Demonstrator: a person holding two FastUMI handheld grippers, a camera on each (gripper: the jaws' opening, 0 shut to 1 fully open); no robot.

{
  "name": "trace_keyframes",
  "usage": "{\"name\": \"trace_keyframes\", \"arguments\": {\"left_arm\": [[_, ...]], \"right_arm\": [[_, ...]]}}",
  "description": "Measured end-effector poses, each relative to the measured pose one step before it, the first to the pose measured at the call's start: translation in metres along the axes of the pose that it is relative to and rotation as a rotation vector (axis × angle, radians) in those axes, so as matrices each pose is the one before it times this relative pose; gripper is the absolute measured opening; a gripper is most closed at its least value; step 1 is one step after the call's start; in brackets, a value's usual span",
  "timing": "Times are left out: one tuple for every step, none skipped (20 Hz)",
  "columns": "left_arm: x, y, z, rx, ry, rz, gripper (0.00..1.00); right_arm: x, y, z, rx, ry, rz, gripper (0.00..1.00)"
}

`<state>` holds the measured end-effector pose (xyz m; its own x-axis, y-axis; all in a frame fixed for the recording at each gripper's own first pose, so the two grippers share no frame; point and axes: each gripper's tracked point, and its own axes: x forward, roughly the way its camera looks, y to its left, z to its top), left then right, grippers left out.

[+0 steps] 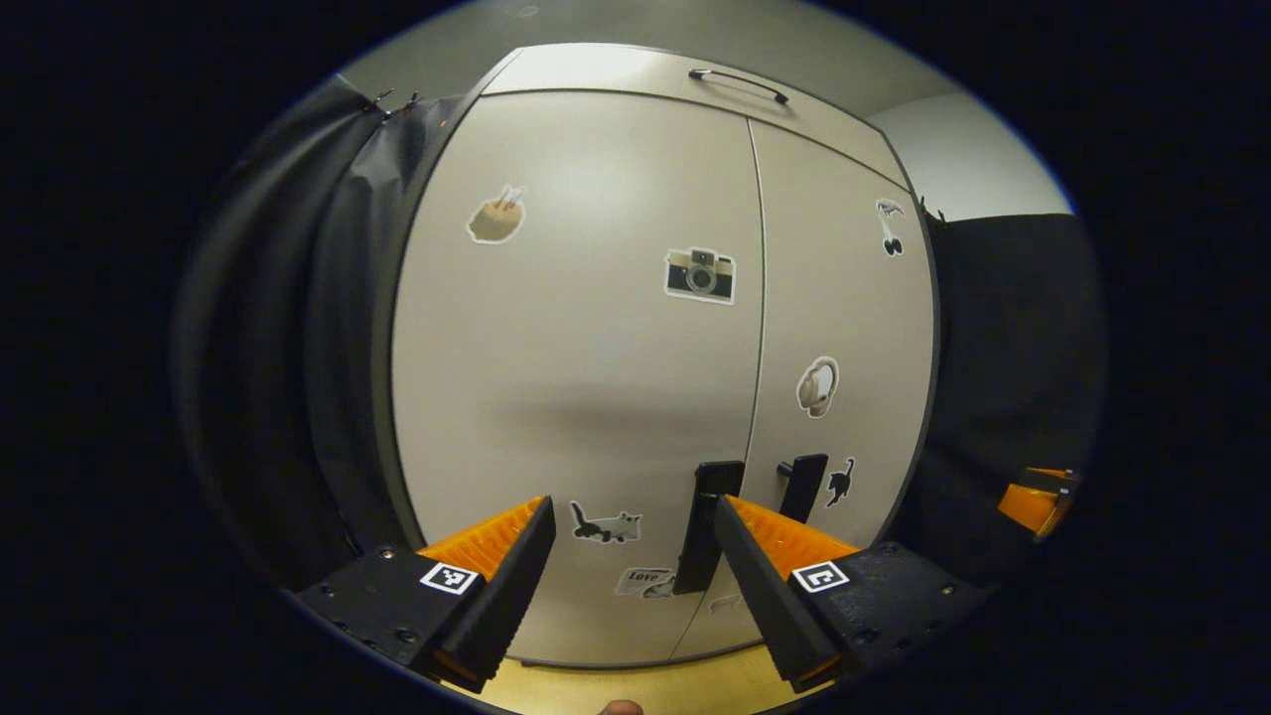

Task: Grab one shoe with the right hand and put it into the shoe cabinet, grab the other shoe with the left hand and put it into the shoe cabinet; then close the right door with the right hand and the left door with the left hand.

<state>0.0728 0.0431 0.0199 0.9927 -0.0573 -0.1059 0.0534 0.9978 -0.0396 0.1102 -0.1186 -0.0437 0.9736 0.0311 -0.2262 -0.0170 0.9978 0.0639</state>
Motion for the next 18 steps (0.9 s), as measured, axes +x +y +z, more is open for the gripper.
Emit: {"name": "trace_keyframes", "arguments": {"left_arm": [[-0.01509, 0.00854, 0.00459, 0.01632, -0.00306, 0.02291, 0.98], [-0.01485, 0.0074, 0.00486, 0.01672, -0.0078, 0.02039, 0.99], [-0.01622, 0.00682, 0.00612, 0.01503, -0.01138, 0.01857, 0.99], [-0.0153, 0.00644, 0.00485, 0.01333, -0.0082, 0.01832, 0.99], [-0.01504, 0.00661, 0.00533, 0.01487, -0.00472, 0.01993, 0.99], [-0.01327, 0.007, 0.00436, 0.01264, -0.00457, 0.02175, 0.99], [-0.0131, 0.00523, 0.00393, 0.01058, -0.00259, 0.01709, 0.99], [-0.01264, 0.00338, 0.00316, 0.0026, -0.00346, 0.01066, 0.99], [-0.01123, 0.00173, 0.00451, -0.00702, -0.01079, 0.00202, 0.99], [-0.00891, 0.00107, 0.00286, -0.01215, -0.00756, 0.00258, 0.99], [-0.00789, 0.00083, 0.00319, -0.01008, -0.00586, 0.00269, 0.99], [-0.00743, 0.00091, 0.001, -0.00336, -0.00331, 0.0038, 0.99], [-0.00675, 0.00088, 0.0017, 0.00112, -0.00362, 0.00668, 0.99], [-0.00499, 0.00005, 0.00156, 0.00742, -0.00696, 0.00468, 0.99], [-0.00461, -0.00087, 0.0013, 0.00783, -0.00642, 0.00186, 0.99], [-0.00305, -0.00191, 0.00024, 0.00756, -0.00342, -0.00338, 0.99], [-0.00294, -0.00302, -0.00015, 0.00571, 0.00255, -0.00518, 0.99], [-0.00155, -0.00367, -0.00114, 0.00325, -0.00012, -0.0081, 0.99]], "right_arm": [[-0.0065, 0.01228, 0.00798, 0.00374, -0.00841, 0.02071, 0.92], [-0.00552, 0.01332, 0.00894, 0.00358, -0.01381, 0.02611, 0.9], [-0.00566, 0.01253, 0.00805, 0.00275, -0.01054, 0.02045, 0.9], [-0.00609, 0.01199, 0.00749, 0.0019, -0.00991, 0.02065, 0.9], [-0.00649, 0.01122, 0.00615, 0.00241, -0.00755, 0.01733, 0.9], [-0.00498, 0.01065, 0.00503, 0.00596, -0.00478, 0.01598, 0.92], [-0.0059, 0.01117, 0.00398, 0.00758, -0.00226, 0.01771, 0.92], [-0.00533, 0.01096, 0.00326, 0.00555, -0.00239, 0.01777, 0.92], [-0.00614, 0.00902, 0.0037, 0.00007, -0.006, 0.01539, 0.92], [-0.0048, 0.00764, 0.00342, -0.00642, -0.00849, 0.01029, 0.92], [-0.00435, 0.00557, 0.00181, -0.00811, -0.00579, 0.00664, 0.92], [-0.00376, 0.00503, 0.00137, -0.00543, -0.00267, 0.0052, 0.92], [-0.00421, 0.00546, 0.0017, -0.002, -0.00426, 0.00681, 0.92], [-0.00297, 0.00362, 0.00145, 0.00161, -0.00333, 0.00374, 0.92], [-0.00305, 0.00214, 0.00051, 0.00297, -0.00391, 0.00179, 0.92], [-0.00143, 0.0008, 0.00054, 0.00191, -0.00298, -0.00421, 0.92], [-0.00209, -0.00071, 0.00061, 0.00108, -0.00361, -0.00615, 0.92], [-0.00247, -0.00046, 0.00119, -0.00206, -0.00312, -0.00828, 0.92]]}}
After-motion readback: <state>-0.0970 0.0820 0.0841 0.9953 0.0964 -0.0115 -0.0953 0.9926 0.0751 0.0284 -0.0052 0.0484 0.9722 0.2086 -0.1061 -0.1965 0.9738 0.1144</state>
